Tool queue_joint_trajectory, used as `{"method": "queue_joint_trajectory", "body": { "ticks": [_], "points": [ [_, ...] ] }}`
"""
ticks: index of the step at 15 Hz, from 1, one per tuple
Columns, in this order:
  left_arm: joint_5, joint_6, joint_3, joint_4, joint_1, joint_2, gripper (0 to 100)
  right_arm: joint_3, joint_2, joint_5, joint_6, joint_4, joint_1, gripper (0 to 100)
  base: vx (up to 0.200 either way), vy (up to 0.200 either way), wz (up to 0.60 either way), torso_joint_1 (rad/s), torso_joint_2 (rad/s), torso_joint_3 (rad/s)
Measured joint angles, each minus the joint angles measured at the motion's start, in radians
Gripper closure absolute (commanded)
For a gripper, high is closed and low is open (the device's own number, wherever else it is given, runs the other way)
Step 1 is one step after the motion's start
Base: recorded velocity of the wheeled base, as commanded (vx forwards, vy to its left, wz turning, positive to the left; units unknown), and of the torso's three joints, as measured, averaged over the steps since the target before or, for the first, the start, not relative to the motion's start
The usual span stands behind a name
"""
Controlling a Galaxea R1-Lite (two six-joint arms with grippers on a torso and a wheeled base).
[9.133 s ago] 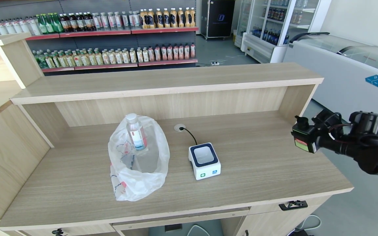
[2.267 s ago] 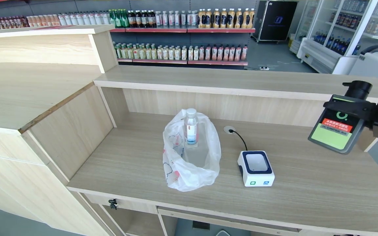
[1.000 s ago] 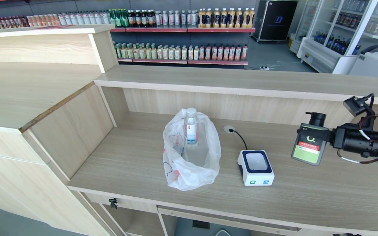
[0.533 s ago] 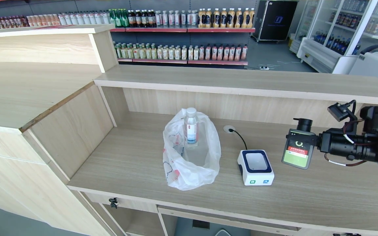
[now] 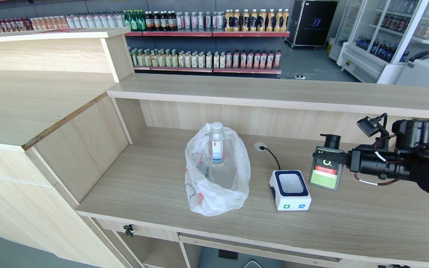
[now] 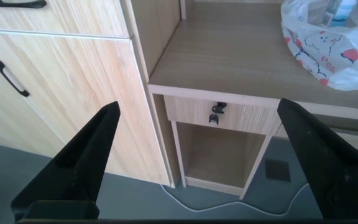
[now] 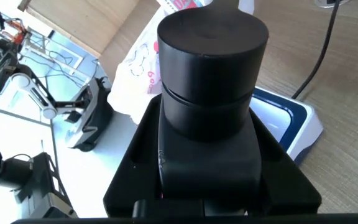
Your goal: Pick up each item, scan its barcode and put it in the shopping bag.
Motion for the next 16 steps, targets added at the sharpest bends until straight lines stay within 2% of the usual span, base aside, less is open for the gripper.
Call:
{"method": "queue_joint_trajectory", "body": {
  "ticks": [7,16],
  "points": [
    [0.000,0.000,0.000,0.000,-0.001,0.000,0,-0.079,0.061,0.000,0.003,-0.003,0.050,100,0.000,0.000,0.00,0.000,0.00,0.000],
    [0.000,0.000,0.000,0.000,0.000,0.000,0,-0.088,0.112,0.000,0.001,-0.037,0.102,100,0.000,0.000,0.00,0.000,0.00,0.000]
  ]
}}
